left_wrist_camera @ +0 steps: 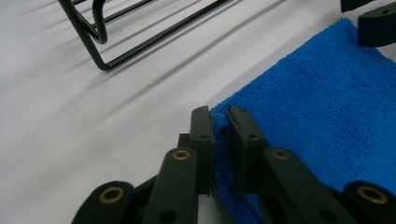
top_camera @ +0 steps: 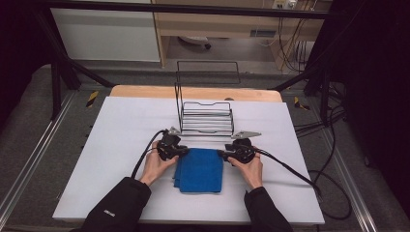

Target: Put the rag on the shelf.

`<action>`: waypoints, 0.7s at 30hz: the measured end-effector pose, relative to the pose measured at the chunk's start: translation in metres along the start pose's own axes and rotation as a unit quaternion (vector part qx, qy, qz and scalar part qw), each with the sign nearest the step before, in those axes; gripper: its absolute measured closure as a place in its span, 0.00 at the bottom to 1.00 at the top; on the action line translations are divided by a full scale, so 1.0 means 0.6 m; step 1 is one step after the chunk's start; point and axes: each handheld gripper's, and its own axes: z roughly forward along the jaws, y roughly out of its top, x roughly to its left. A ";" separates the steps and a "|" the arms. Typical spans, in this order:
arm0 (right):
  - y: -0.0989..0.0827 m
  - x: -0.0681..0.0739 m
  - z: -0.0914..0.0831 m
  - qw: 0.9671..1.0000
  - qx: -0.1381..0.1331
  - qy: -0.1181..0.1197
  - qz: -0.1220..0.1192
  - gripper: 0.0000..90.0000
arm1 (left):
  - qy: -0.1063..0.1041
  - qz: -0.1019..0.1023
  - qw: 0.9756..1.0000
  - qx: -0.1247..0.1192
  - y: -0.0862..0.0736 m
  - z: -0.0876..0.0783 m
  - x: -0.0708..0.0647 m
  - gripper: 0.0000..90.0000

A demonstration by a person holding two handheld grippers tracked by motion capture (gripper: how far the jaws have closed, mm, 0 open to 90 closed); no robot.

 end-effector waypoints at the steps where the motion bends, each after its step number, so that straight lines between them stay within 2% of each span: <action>1: 0.001 0.001 0.003 1.000 0.004 0.001 -0.003 0.63 | 0.001 0.001 1.000 -0.002 0.000 0.000 0.001 0.90; 4: 0.002 0.003 0.010 1.000 0.014 -0.004 -0.001 0.69 | -0.005 -0.005 1.000 0.000 -0.001 0.000 0.002 0.91; 11: 0.000 0.003 0.016 0.999 0.031 0.010 0.018 0.83 | -0.009 -0.010 1.000 -0.001 -0.001 0.000 0.004 0.92; 17: 0.000 0.004 0.017 0.999 0.035 0.018 0.033 0.90 | -0.008 -0.006 1.000 0.000 -0.001 0.000 0.003 0.92; 21: 0.000 0.005 0.018 0.998 0.035 0.022 0.041 0.94 | -0.010 -0.012 1.000 -0.003 -0.001 0.000 0.003 0.93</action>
